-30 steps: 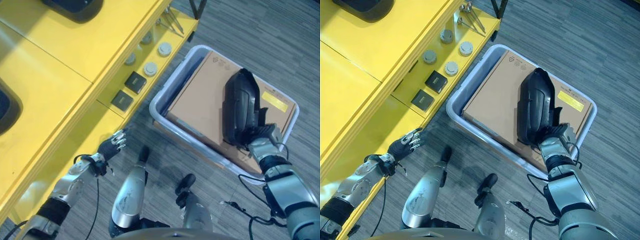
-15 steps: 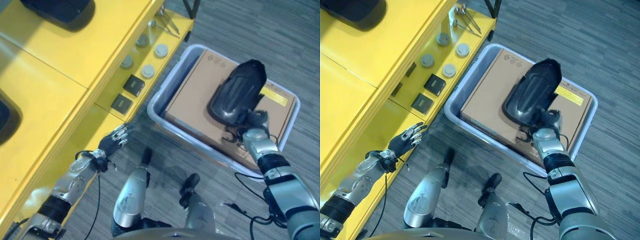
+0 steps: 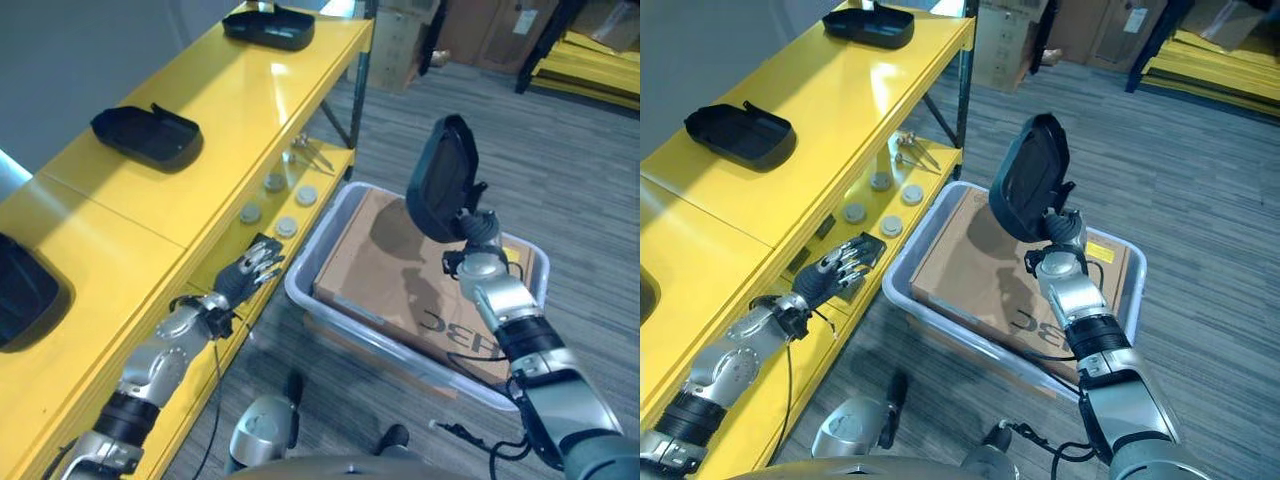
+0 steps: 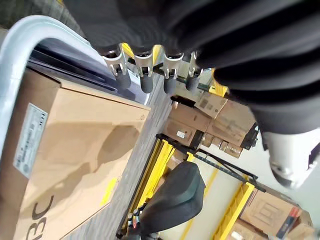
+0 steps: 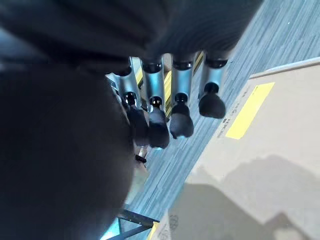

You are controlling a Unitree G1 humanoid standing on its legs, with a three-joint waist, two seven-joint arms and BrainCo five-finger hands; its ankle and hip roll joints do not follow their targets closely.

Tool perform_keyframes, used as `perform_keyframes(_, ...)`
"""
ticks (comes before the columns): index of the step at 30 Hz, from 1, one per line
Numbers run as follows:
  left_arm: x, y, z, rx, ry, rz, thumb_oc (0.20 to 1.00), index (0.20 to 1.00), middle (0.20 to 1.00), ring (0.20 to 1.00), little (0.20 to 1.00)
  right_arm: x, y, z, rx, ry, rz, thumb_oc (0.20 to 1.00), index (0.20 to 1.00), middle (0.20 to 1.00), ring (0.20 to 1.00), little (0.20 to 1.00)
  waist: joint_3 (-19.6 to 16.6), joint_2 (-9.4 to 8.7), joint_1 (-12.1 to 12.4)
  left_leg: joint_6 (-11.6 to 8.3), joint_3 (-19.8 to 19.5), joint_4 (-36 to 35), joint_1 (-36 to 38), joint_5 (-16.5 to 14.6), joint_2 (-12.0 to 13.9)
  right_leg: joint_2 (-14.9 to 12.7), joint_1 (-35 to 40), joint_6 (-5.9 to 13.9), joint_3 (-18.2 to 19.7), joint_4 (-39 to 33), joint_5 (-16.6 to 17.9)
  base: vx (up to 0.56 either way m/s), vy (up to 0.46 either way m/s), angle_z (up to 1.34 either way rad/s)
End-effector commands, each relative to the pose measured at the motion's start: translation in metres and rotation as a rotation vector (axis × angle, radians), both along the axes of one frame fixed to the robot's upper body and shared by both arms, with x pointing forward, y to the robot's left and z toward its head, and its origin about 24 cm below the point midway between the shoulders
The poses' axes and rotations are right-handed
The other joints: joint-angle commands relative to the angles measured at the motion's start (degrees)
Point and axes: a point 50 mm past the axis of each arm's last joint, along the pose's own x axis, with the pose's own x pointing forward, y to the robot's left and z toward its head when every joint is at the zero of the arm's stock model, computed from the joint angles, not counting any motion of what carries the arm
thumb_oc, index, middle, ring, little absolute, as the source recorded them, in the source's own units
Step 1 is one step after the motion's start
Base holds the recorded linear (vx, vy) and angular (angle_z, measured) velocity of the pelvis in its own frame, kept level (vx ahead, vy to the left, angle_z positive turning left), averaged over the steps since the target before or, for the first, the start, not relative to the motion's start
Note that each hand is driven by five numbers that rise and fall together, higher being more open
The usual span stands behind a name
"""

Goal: Move parts from the plastic box to the shelf.

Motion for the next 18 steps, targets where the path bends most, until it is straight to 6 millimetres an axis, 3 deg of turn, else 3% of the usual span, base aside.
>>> perform_keyframes(1, 0.013, -0.012, -0.007, 0.113, 0.012, -0.022, 1.000, 1.000, 1.000, 1.000, 1.000, 0.005, 0.002, 0.017, -0.140, -0.047, 0.082, 0.200, 0.200, 0.200, 0.200, 0.200, -5.3, -0.11, -0.4, -0.18, -1.2, -4.2, 1.8, -0.8, 1.4, 0.1, -1.0, 2.65, 1.2, 5.3, -4.0, 0.05, -0.006, -0.15)
perform_keyframes(5, 0.025, -0.029, -0.004, 0.122, 0.024, -0.063, 1.000, 1.000, 1.000, 1.000, 1.000, 0.011, 0.015, 0.014, -0.178, -0.016, 0.160, 0.200, 0.200, 0.200, 0.200, 0.200, -6.3, -0.21, -1.8, -0.51, -0.2, -4.6, 2.6, -0.7, 1.7, 0.1, -0.5, 2.77, 1.6, 4.6, -3.8, 0.03, -0.005, -0.13)
perform_keyframes(7, 0.037, -0.052, 0.003, 0.124, 0.041, -0.092, 1.000, 1.000, 1.000, 1.000, 1.000, 0.017, 0.038, 0.009, -0.205, 0.006, 0.251, 0.200, 0.200, 0.200, 0.200, 0.200, -7.2, -0.22, -3.2, -0.85, 0.9, -4.9, 3.2, -0.7, 2.1, 0.2, -0.2, 2.76, 2.0, 4.2, -3.7, 0.04, -0.011, -0.15)
perform_keyframes(10, 0.043, -0.065, 0.004, 0.143, 0.054, -0.106, 1.000, 1.000, 1.000, 1.000, 1.000, 0.022, 0.054, 0.007, -0.216, 0.013, 0.303, 0.200, 0.200, 0.200, 0.200, 0.200, -7.6, -0.30, -3.8, -1.10, 1.4, -4.9, 3.4, -0.7, 2.4, 0.2, -0.1, 2.77, 2.1, 4.0, -3.7, 0.02, -0.010, -0.13)
perform_keyframes(18, 0.046, -0.087, -0.010, 0.164, 0.193, -0.132, 1.000, 1.000, 1.000, 1.000, 1.000, 0.029, 0.082, 0.010, -0.278, 0.036, 0.420, 0.200, 0.200, 0.200, 0.200, 0.200, -8.3, -0.44, -5.4, -1.73, 2.4, -4.6, 3.5, -0.9, 3.1, 0.3, -0.2, 2.78, 2.3, 3.6, -3.6, 0.01, -0.008, -0.08)
